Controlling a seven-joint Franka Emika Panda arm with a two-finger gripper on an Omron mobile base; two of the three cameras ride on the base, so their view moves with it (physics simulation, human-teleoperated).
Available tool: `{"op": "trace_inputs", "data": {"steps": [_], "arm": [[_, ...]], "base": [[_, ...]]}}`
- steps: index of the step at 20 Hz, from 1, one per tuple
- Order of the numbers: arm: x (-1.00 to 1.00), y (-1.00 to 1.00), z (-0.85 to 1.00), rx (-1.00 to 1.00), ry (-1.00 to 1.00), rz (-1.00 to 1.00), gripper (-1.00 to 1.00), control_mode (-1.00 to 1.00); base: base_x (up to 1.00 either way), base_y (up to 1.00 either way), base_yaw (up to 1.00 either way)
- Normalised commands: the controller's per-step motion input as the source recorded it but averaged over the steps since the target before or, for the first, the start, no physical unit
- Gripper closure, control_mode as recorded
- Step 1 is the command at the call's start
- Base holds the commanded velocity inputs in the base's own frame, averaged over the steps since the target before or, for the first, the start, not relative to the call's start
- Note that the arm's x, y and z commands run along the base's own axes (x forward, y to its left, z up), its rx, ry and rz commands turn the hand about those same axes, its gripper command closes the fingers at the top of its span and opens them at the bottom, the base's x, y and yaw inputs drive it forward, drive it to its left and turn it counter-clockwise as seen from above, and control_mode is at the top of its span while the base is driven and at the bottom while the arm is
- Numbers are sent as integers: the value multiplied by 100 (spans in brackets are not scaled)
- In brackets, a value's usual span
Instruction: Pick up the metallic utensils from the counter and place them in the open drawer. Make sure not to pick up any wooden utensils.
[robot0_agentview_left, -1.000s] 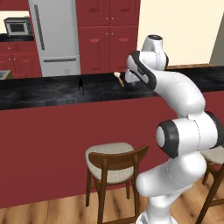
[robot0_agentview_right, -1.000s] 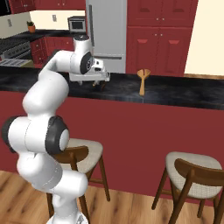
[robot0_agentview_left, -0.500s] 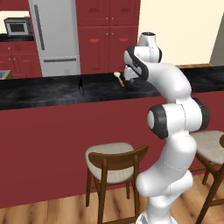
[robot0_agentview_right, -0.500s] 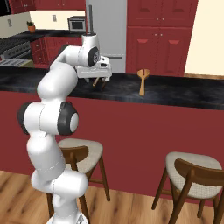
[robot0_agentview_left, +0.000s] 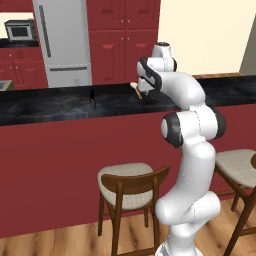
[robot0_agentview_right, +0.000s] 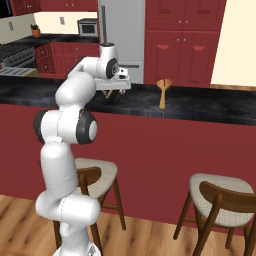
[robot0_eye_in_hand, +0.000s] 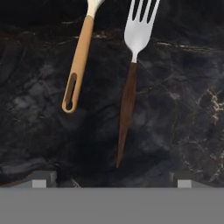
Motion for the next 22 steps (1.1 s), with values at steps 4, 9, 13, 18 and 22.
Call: {"op": "trace_inputs", "data": {"steps": [4,9,13,18,22], "arm": [[35,0,-2,0,0,0,-100,-100],[32,0,-4,0,0,0,-100,-100],[43,-9,-12,0,0,0,-100,-100],[9,-10,-1,0,4,-2,-100,-100],[0,-16,-1,0,5,-2,-100,-100]], "base": [[0,0,0],[0,0,0],[0,0,0],[0,0,0],[0,0,0]]}}
